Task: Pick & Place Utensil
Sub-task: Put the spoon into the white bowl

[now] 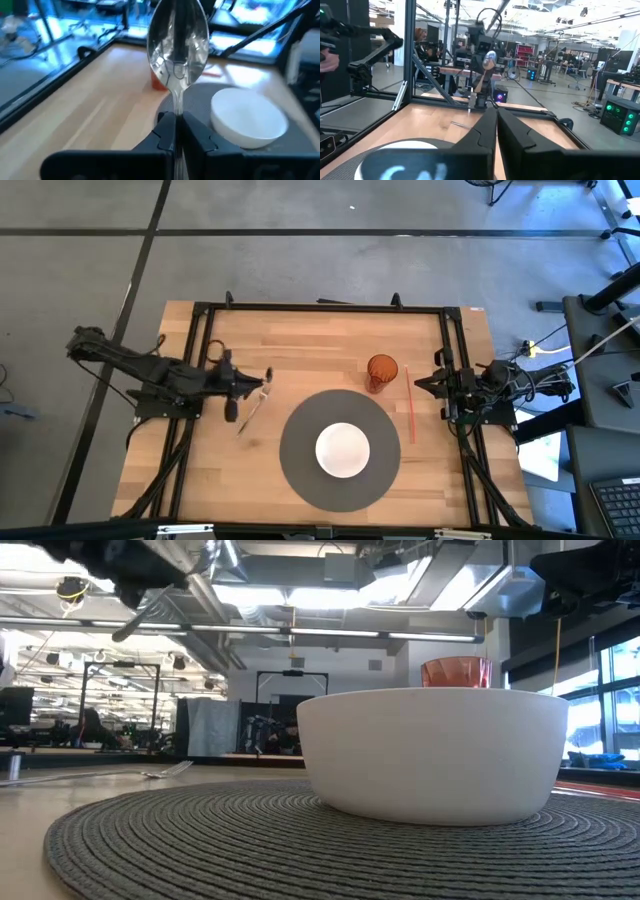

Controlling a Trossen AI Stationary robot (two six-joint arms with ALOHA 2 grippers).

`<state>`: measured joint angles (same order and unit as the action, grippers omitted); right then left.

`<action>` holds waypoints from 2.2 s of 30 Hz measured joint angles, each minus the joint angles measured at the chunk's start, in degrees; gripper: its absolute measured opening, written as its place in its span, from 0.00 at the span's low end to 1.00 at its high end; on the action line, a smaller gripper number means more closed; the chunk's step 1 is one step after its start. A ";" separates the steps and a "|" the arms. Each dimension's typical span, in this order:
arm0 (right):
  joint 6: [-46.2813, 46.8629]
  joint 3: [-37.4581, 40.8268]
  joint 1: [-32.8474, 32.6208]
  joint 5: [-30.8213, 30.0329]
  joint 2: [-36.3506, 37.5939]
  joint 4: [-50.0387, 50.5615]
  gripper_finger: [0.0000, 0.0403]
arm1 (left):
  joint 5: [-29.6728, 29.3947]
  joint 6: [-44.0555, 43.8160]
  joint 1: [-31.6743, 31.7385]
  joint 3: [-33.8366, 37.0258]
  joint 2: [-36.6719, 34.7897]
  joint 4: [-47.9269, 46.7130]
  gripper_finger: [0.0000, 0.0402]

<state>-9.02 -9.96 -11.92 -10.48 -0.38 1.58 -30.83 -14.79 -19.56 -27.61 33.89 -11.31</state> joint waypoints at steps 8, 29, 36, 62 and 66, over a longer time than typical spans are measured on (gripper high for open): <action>-0.02 0.00 0.02 0.00 0.00 0.00 0.04 | 2.35 -0.86 2.00 10.36 -14.47 2.32 0.02; -0.26 0.02 -0.01 0.00 0.00 -0.44 0.04 | 2.76 4.39 6.17 -8.14 20.68 -3.29 0.02; -0.26 0.01 0.01 0.00 0.00 -0.21 0.04 | 0.08 11.22 5.59 -31.59 45.10 -18.27 0.02; -0.02 0.00 0.02 0.15 0.01 -0.44 0.04 | -14.48 52.87 -6.39 -78.54 92.91 -40.12 0.02; -0.02 0.00 0.02 0.13 0.01 -0.43 0.04 | -16.23 60.66 -6.55 -78.54 94.44 -40.34 0.02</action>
<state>-9.04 -9.96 -11.90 -10.35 -0.37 1.16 -47.06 45.87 -26.11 -106.15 128.33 -51.65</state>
